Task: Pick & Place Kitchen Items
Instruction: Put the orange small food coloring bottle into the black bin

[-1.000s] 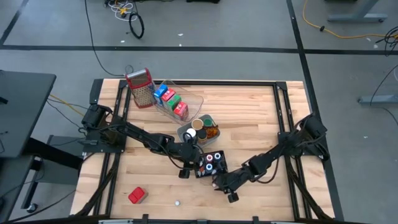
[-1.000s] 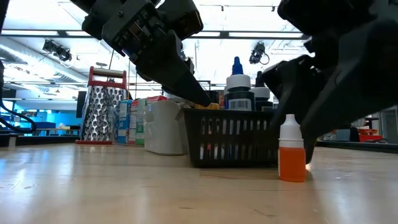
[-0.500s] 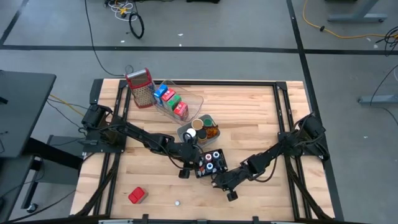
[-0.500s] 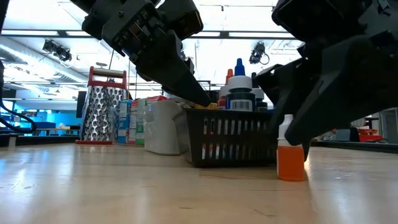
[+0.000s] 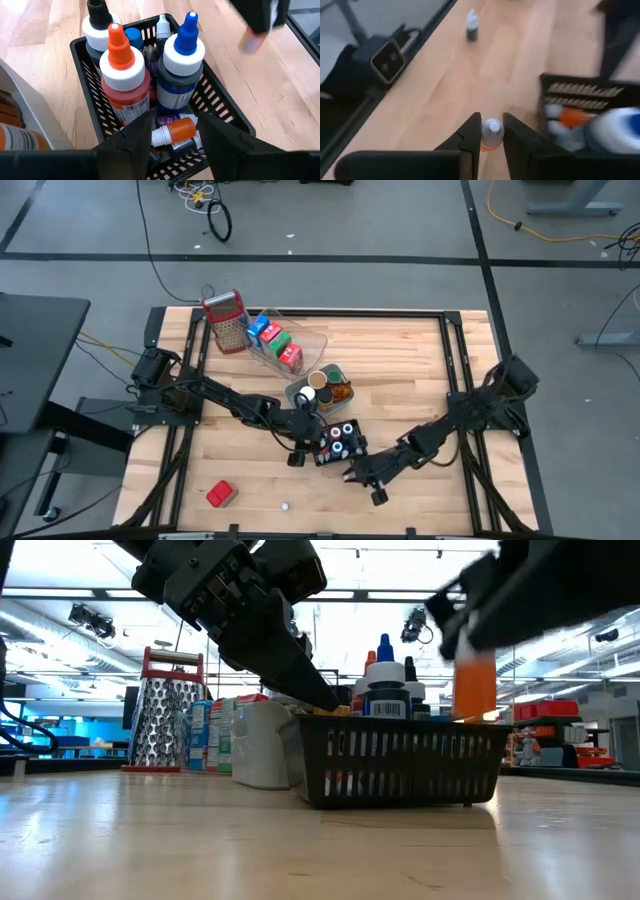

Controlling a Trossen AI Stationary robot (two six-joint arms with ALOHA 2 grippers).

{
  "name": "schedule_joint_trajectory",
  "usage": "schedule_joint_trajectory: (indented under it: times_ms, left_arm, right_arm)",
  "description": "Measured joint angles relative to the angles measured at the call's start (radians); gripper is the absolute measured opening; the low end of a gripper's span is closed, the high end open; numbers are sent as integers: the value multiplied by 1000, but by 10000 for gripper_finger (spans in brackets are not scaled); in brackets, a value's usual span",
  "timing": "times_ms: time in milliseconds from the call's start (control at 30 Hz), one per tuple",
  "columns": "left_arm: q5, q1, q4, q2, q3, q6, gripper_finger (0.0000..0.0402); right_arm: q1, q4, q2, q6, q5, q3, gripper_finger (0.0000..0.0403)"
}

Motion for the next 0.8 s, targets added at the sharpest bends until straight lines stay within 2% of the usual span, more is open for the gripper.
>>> schedule_joint_trajectory:
  times_ms: [167,267,467,633,800]
  left_arm:
    - [0,0,0,0,0,-1,167]
    - [0,0,0,0,0,-7,167]
    - [-6,0,2,0,0,-8,167]
    - [29,-19,1,0,0,-1,159]
    - [169,-68,20,0,0,17,139]
  right_arm:
    - [21,-162,-118,0,196,0,59]
    - [21,-225,-140,22,301,0,60]
    - [-5,-241,-96,71,272,-7,70]
    - [-6,-233,-78,55,295,-19,89]
    - [-6,-205,-78,53,291,-19,130]
